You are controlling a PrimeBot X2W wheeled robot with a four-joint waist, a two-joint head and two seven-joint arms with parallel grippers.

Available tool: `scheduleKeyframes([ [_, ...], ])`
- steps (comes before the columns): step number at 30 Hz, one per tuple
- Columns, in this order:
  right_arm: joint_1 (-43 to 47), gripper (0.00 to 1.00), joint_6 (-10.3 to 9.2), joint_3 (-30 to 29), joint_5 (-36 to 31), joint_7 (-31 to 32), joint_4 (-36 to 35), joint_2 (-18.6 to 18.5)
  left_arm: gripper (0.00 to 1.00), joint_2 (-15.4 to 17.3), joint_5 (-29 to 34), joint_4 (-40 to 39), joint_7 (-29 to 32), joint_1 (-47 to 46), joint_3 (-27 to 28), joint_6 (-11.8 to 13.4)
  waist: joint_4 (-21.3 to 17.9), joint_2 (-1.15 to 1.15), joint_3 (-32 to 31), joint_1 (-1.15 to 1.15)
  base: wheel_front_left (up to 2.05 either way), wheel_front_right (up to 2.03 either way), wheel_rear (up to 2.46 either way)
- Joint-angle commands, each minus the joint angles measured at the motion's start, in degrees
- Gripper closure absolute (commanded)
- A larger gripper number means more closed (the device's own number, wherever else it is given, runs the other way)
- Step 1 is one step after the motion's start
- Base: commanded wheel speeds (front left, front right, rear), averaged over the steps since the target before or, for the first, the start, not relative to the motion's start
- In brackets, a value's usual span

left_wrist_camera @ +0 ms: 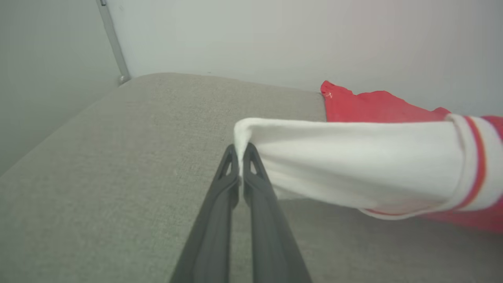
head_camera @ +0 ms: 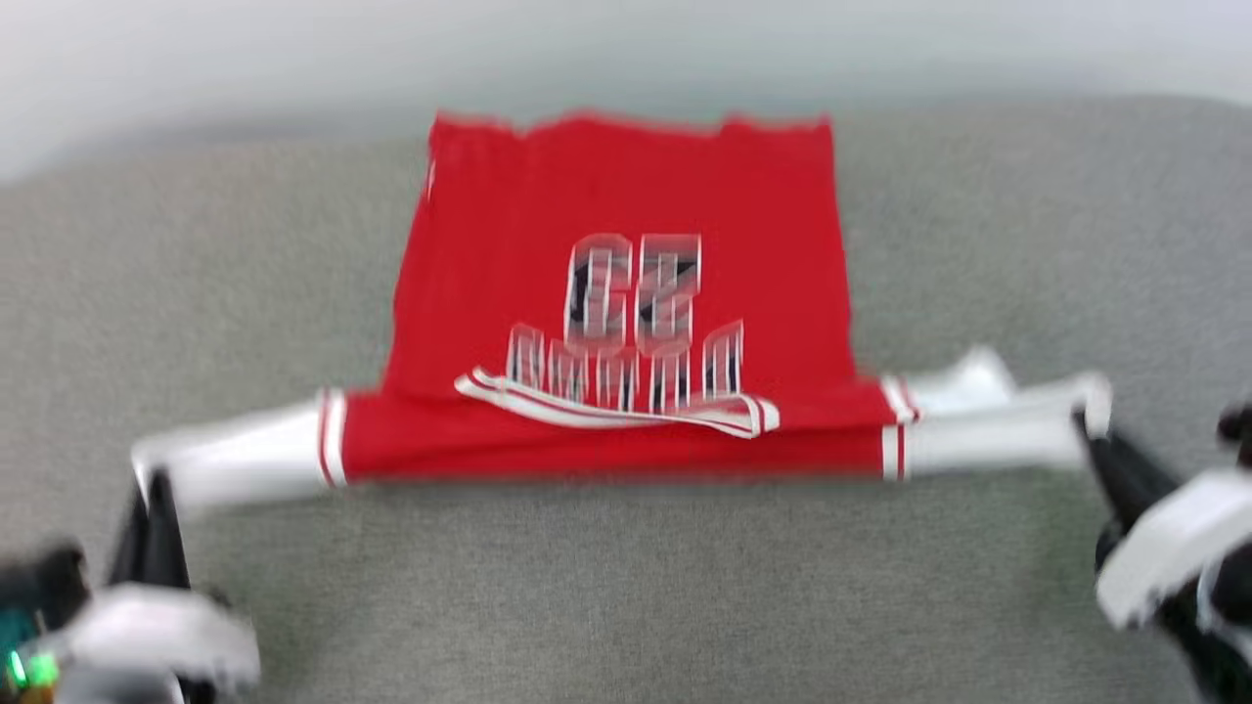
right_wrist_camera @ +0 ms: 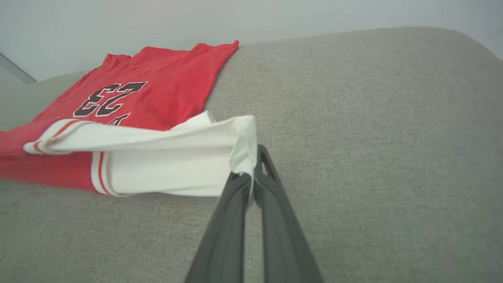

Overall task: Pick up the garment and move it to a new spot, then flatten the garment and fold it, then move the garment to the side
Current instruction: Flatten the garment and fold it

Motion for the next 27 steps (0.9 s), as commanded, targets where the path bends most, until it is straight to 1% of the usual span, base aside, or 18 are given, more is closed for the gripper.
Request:
scheduleKeyframes([
  [1,2.84,1.00,-0.12,-1.39,-0.09,0.28,-0.25,0.78,1.00,-0.54,-0.40,-0.71,0.05,3.34,0.63,1.26,-0.25,0.00,-3.20,0.02,0.00,0.00,0.00],
  [3,6.88,1.00,-0.12,-2.69,-1.40,0.72,-0.74,1.81,1.00,-1.12,-0.63,-1.81,0.26,8.50,0.83,2.75,-0.41,0.00,-4.95,0.02,0.00,0.00,0.00],
  [5,10.62,1.00,-0.12,-3.49,-1.05,1.23,-1.17,4.00,1.00,-2.06,-0.94,-2.74,1.10,13.15,0.02,3.49,-0.45,0.00,-6.44,0.02,0.00,0.00,0.00],
  [9,16.90,1.00,-0.10,-4.43,-1.43,1.99,-1.76,7.32,1.00,-3.82,-1.64,-2.95,1.41,18.21,-1.55,3.37,0.09,0.00,-7.45,0.02,0.00,0.00,0.00],
  [13,20.98,1.00,-0.10,-4.45,-1.72,2.44,-1.71,9.55,1.00,-5.27,-1.79,-2.82,0.95,19.95,-2.45,3.33,0.41,0.00,-7.72,0.02,0.00,0.00,0.00],
  [14,21.83,0.93,-0.10,-4.66,-2.29,2.51,-1.49,9.63,1.00,-5.51,-1.69,-2.81,0.87,19.99,-2.80,3.29,0.54,0.00,-7.71,0.02,0.00,0.00,0.00],
  [15,22.58,0.71,-0.10,-4.89,-2.17,2.74,-1.27,10.16,1.00,-5.63,-1.49,-2.80,0.81,19.94,-3.09,3.33,0.74,0.00,-7.66,0.02,0.00,0.00,0.00],
  [16,22.95,0.17,-0.10,-5.14,-1.94,2.68,-1.24,10.78,1.00,-5.70,-1.38,-2.87,0.78,19.79,-3.29,3.39,0.88,0.00,-7.61,0.02,0.00,0.00,0.00],
  [17,23.24,0.00,-0.10,-5.40,-2.12,2.68,-1.43,10.93,1.00,-5.85,-1.37,-2.94,0.70,19.64,-3.50,3.48,1.04,0.00,-7.48,0.02,0.00,0.00,0.00],
  [20,22.24,0.00,-0.08,-5.93,-1.95,2.85,-2.97,11.04,1.00,-6.02,-0.75,-3.59,0.61,19.02,-4.05,3.55,1.48,0.00,-6.76,0.02,0.00,0.00,0.00],
  [23,18.92,0.00,-0.07,-7.51,-2.52,3.13,-4.63,9.65,1.00,-5.58,-0.23,-4.60,0.65,18.36,-4.42,3.67,2.17,0.00,-5.73,0.02,0.00,0.00,0.00],
  [25,15.04,0.00,-0.07,-9.03,-2.73,3.49,-4.98,8.80,1.00,-5.30,0.37,-5.65,0.62,17.33,-4.80,3.60,2.84,0.00,-4.34,0.02,0.00,0.00,0.00],
  [27,9.57,0.00,-0.08,-10.63,-3.34,4.32,-3.72,7.55,1.00,-5.16,0.83,-6.93,0.64,16.31,-5.25,3.64,3.69,0.00,-2.54,0.02,0.00,0.00,0.00],
])
